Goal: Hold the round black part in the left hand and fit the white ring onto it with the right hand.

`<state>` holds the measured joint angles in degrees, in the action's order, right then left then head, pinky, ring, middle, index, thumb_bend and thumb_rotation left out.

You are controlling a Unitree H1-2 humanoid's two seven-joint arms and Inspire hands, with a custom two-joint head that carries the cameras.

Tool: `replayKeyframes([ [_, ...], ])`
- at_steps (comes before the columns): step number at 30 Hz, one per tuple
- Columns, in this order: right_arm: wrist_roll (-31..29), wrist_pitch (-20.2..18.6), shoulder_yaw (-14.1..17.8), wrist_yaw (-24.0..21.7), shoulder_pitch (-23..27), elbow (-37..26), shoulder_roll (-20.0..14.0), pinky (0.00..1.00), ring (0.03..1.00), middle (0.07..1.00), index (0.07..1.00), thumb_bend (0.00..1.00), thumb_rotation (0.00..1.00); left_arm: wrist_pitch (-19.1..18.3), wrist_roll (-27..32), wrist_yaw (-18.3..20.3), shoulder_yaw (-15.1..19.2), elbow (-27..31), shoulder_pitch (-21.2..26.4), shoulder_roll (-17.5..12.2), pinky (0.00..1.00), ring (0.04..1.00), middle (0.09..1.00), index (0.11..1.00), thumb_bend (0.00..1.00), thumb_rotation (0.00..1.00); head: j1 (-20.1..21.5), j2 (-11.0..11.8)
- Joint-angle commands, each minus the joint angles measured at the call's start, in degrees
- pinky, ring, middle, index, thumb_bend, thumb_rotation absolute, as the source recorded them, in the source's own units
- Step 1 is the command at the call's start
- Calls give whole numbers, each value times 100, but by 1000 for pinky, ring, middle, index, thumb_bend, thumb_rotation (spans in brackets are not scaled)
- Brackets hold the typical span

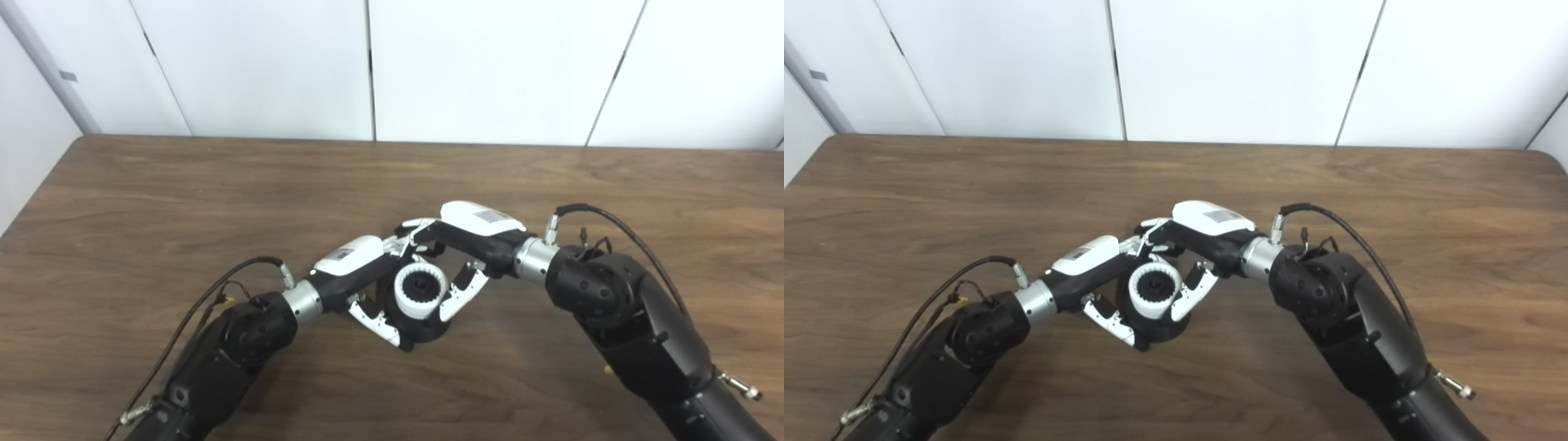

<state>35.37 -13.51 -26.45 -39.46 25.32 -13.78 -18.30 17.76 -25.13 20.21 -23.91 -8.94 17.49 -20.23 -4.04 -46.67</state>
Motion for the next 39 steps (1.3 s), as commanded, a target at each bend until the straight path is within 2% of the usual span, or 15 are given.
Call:
replayKeyframes([
  [1, 49, -124, 33, -89, 168, -114, -101, 687, 830, 933, 997, 986, 261, -34, -61, 148, -24, 81, 67, -89, 1000, 1000, 1000, 485, 521, 76, -7, -7],
  [9, -51, -121, 93, -109, 189, -142, -153, 691, 831, 923, 999, 1000, 256, -60, -87, 156, -30, 111, 49, -97, 1000, 1000, 1000, 485, 521, 77, 5, -31],
  [15, -197, -336, 250, -213, 258, -311, -214, 714, 857, 937, 1000, 992, 265, -8, -65, 123, -27, 78, 37, -78, 1000, 1000, 1000, 484, 521, 76, 19, -42],
  [19, -260, -573, 477, -261, 392, -411, -294, 716, 865, 943, 1000, 963, 264, -19, -47, 139, -22, 66, 36, -74, 1000, 1000, 1000, 484, 521, 76, 19, -42],
  [26, -322, -594, 696, -236, 517, -352, -599, 686, 859, 944, 1000, 947, 266, -28, -31, 144, 2, 113, 20, -89, 1000, 1000, 999, 484, 521, 75, 58, -60],
  [31, -302, -609, 760, -236, 515, -354, -809, 674, 853, 937, 998, 925, 218, 37, -16, 138, 9, 62, 35, -110, 1000, 1000, 998, 484, 521, 77, 92, -65],
  [35, -422, -594, 858, -244, 485, -354, -993, 708, 866, 941, 991, 924, 180, 31, -7, 149, 25, 59, 43, -122, 1000, 1000, 1000, 484, 521, 77, 127, -56],
  [39, -495, -621, 996, -225, 434, -433, -1184, 666, 863, 945, 986, 919, 182, 34, 0, 152, 45, 39, 49, -128, 1000, 1000, 1000, 484, 521, 76, 142, -49],
])
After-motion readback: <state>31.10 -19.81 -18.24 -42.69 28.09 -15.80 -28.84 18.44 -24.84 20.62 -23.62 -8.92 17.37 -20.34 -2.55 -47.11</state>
